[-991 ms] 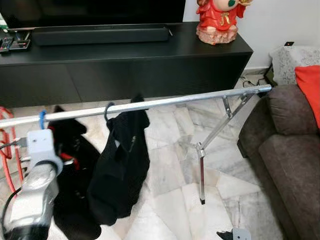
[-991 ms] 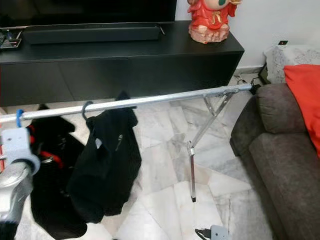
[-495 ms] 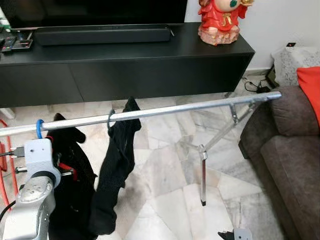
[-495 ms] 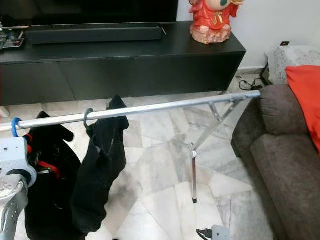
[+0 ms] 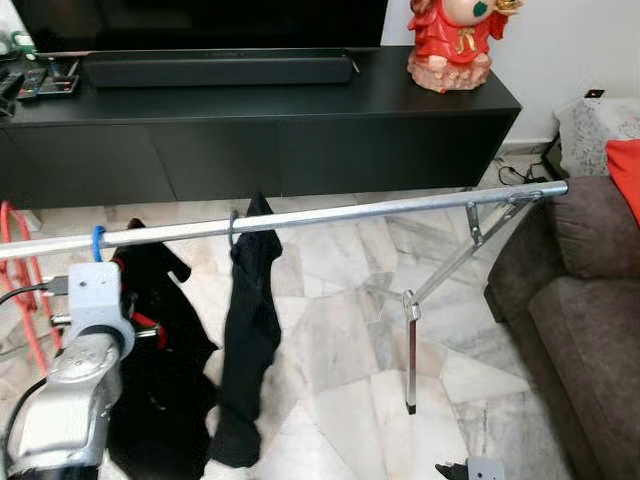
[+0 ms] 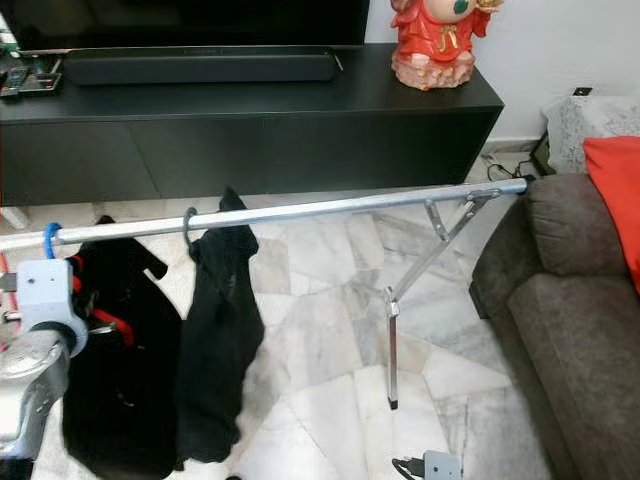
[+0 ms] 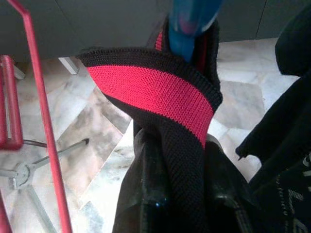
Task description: Hang hanger
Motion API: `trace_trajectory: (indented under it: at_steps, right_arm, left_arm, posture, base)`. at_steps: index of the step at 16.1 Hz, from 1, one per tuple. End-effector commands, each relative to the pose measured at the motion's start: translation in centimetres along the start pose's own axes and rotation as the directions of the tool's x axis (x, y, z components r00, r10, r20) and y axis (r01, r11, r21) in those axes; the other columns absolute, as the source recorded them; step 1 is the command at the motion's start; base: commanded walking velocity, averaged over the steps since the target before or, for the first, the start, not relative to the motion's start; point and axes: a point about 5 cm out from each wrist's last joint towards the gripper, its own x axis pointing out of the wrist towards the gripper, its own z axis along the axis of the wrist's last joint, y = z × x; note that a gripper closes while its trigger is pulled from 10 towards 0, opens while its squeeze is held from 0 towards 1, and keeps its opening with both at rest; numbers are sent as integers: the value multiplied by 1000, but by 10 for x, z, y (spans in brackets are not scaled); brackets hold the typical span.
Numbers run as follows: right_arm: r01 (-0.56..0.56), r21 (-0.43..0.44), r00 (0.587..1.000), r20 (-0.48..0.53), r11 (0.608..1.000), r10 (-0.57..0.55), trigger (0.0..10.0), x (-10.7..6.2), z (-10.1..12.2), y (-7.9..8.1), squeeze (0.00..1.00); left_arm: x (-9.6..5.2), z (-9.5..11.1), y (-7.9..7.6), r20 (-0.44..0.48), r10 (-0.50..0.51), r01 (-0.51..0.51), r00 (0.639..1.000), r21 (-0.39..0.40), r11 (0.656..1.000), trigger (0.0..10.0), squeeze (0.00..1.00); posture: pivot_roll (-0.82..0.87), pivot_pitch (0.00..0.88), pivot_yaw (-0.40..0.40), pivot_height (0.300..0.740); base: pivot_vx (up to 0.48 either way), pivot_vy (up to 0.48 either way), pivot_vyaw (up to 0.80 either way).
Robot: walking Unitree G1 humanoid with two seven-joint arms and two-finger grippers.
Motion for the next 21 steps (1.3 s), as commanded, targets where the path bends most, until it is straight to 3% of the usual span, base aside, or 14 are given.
trace_trajectory:
  at_steps: [1, 2, 3, 10, 13, 15, 16, 18, 20, 21]
  right_arm:
    - [9, 2, 999, -43, 1000, -8, 10000, -2, -13, -2, 0]
    - [9, 1, 999, -44, 1000, -9, 10000, -2, -14, -1, 0]
    - [8, 1, 999, -45, 1000, -8, 10000, -2, -14, -1, 0]
    - [8, 3, 999, -48, 1000, -7, 10000, -3, -15, -2, 0]
    - [7, 4, 999, -48, 1000, -6, 10000, -3, -16, -2, 0]
    - [5, 4, 999, -48, 1000, -5, 10000, -3, -16, -1, 0]
    - [5, 6, 999, -46, 1000, -5, 10000, -3, -16, -1, 0]
    - [5, 7, 999, -44, 1000, -5, 10000, -3, -16, -1, 0]
    - [3, 6, 999, -44, 1000, -3, 10000, -3, -16, 0, 0]
    - [1, 4, 999, -44, 1000, 0, 10000, -3, -16, 1, 0]
  left_arm:
    - [-1, -8, -9, -15, -30, 31, 999, 18, 999, 10000, 0]
    - [0, -6, -10, 2, -33, 33, 999, 26, 999, 10000, 682]
    - [-1, -6, -11, 7, -46, 46, 999, 27, 999, 10000, 1000]
    - [-26, 2, -1, 157, 14, -15, 987, 4, 1000, 10000, 1000]
    - [-49, -8, 1, 262, 38, -38, 964, -4, 999, 10000, 1000]
    - [-62, -37, 4, 233, 48, -76, 971, 111, 991, 10000, 1000]
    - [-79, -85, 20, 117, 135, -156, 984, 195, 968, 10000, 1000]
    - [-98, -131, 39, -27, 212, -199, 977, 241, 950, 10000, 1000]
    - [-111, -171, 51, -196, 205, -154, 959, 248, 956, 10000, 1000]
    - [-116, -192, 51, -308, 160, -89, 938, 230, 969, 10000, 0]
  posture:
    - [-15, 216, -42, 740]
    - [-14, 215, -42, 740]
    - [-16, 214, -42, 740]
    - [-4, 207, -35, 740]
    - [2, 192, -30, 740]
    - [1, 189, -27, 740]
    - [-1, 177, -22, 740]
    - [1, 169, -23, 740]
    - [5, 156, -20, 740]
    - [7, 152, -20, 740]
  base:
    - [0, 0, 0]
    - [0, 0, 0]
    - [0, 0, 0]
    - [0, 0, 0]
    - [0, 0, 0]
    - [0, 0, 0]
    - [0, 0, 0]
    - [0, 0, 0]
    - [0, 0, 0]
    - [0, 0, 0]
